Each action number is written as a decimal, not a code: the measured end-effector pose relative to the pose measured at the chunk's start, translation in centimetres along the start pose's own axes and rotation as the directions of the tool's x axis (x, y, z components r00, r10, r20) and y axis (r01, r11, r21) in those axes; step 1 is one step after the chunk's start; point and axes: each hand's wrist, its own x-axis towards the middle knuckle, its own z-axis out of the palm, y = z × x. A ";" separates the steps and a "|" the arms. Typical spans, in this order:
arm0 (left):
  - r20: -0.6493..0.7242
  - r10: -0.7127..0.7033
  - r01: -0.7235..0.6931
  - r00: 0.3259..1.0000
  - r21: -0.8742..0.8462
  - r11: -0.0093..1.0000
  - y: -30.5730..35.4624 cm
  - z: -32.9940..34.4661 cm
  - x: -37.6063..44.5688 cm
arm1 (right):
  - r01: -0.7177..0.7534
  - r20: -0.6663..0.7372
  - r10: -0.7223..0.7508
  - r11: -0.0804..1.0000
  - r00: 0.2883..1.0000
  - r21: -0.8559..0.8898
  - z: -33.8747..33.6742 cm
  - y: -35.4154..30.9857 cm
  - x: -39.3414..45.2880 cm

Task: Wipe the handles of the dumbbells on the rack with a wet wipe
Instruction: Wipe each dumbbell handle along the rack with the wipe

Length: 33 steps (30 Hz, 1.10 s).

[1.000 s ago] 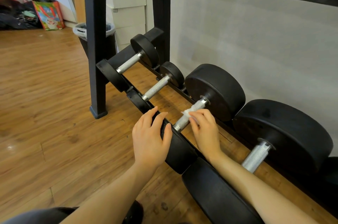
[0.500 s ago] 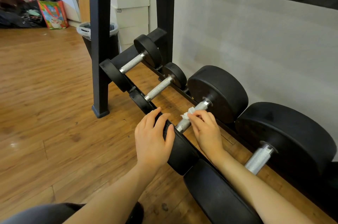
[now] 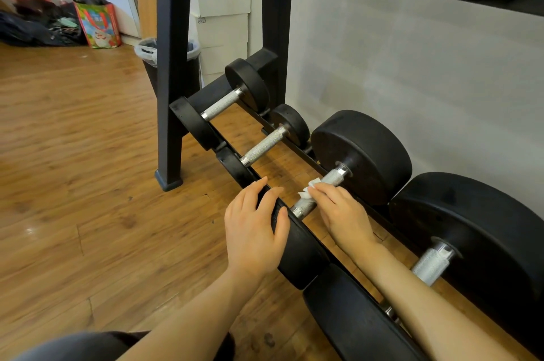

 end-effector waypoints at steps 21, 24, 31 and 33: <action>0.028 -0.007 0.006 1.000 0.018 1.000 0.0 0.0 -0.1 | -0.043 0.333 0.024 0.998 0.943 0.049 -1.5 0.9 3.3; 0.028 -0.008 0.008 1.000 0.013 1.000 0.1 -0.1 -0.1 | -0.073 0.399 -0.001 0.983 0.917 0.170 -1.9 -0.2 2.9; 0.078 0.007 -0.008 0.997 0.017 1.000 0.0 -0.6 -0.1 | -0.184 0.364 0.101 0.962 0.926 0.200 -2.2 -0.4 3.5; 0.114 0.017 -0.018 0.993 0.007 1.000 -0.4 -0.8 -0.1 | -0.181 0.436 0.081 0.965 0.896 0.191 -1.9 -1.5 3.2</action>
